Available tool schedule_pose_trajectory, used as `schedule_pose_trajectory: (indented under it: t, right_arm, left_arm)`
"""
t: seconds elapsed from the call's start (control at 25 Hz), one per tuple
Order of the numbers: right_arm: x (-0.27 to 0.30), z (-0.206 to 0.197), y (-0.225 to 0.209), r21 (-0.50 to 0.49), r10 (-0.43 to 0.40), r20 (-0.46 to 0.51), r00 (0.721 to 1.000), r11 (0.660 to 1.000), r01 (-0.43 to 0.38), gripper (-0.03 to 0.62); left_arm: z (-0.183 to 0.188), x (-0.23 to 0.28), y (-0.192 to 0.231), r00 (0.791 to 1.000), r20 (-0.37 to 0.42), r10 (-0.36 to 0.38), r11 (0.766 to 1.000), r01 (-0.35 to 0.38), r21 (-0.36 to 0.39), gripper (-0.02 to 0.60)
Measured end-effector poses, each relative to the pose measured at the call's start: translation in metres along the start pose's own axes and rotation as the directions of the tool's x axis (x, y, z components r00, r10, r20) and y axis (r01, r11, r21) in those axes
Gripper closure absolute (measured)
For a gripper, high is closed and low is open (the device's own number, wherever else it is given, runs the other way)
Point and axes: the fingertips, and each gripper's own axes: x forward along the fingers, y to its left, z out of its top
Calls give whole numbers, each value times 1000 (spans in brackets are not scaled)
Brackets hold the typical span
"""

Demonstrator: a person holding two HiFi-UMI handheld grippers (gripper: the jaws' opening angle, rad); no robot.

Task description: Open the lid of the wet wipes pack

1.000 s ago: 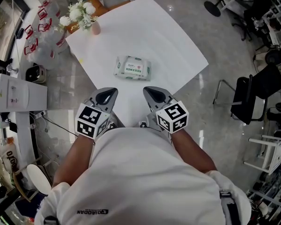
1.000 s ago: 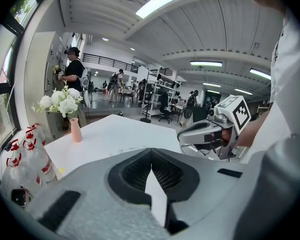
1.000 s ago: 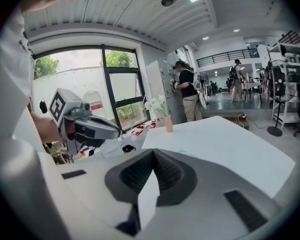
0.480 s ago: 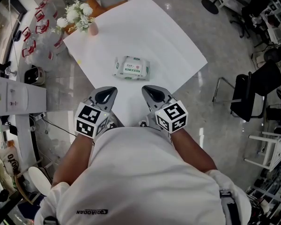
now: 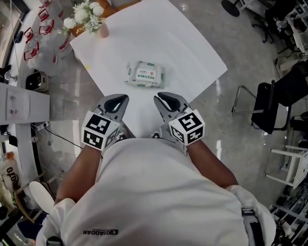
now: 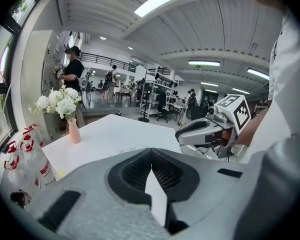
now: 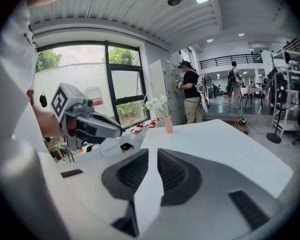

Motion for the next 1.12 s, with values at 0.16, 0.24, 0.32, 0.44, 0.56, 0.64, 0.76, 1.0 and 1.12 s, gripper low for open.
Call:
schedule_pose_trajectory:
  t: [0.16, 0.24, 0.32, 0.44, 0.56, 0.64, 0.76, 1.0, 1.12]
  right_arm:
    - [3, -6, -3, -44, -5, -26, 1000, 999, 4, 534]
    - [7, -10, -6, -121, -22, -52, 998, 992, 15, 542]
    - [14, -15, -9, -198, -37, -84, 996, 980, 19, 542]
    - [27, -23, -13, -246, -38, -129, 991, 969, 5, 540]
    - [44, -31, -23, -312, -55, -170, 984, 950, -1, 539]
    - [56, -34, -30, -369, -71, -203, 977, 929, -9, 539]
    - [76, -42, -40, -423, -89, -242, 966, 906, -23, 539]
    - [115, -57, -55, -483, -97, -307, 947, 873, -67, 535]
    - [132, -72, -60, -518, -103, -350, 931, 850, -100, 532]
  left_arm:
    - [-2, 1, 3, 1000, -3, 4, 1000, -4, -10, 574]
    - [-4, 1, 6, 1000, -3, 11, 1000, -11, -19, 573]
    - [-7, 0, 9, 1000, -4, 18, 999, -18, -30, 573]
    - [-14, -4, 12, 999, -9, 33, 998, -33, -47, 573]
    - [-23, -9, 19, 998, -15, 58, 996, -59, -67, 573]
    - [-29, -14, 24, 997, -23, 76, 993, -78, -84, 573]
    - [-36, -21, 31, 994, -31, 106, 988, -109, -106, 572]
    - [-46, -34, 38, 987, -36, 158, 976, -161, -143, 573]
    - [-51, -38, 41, 983, -40, 180, 970, -184, -159, 574]
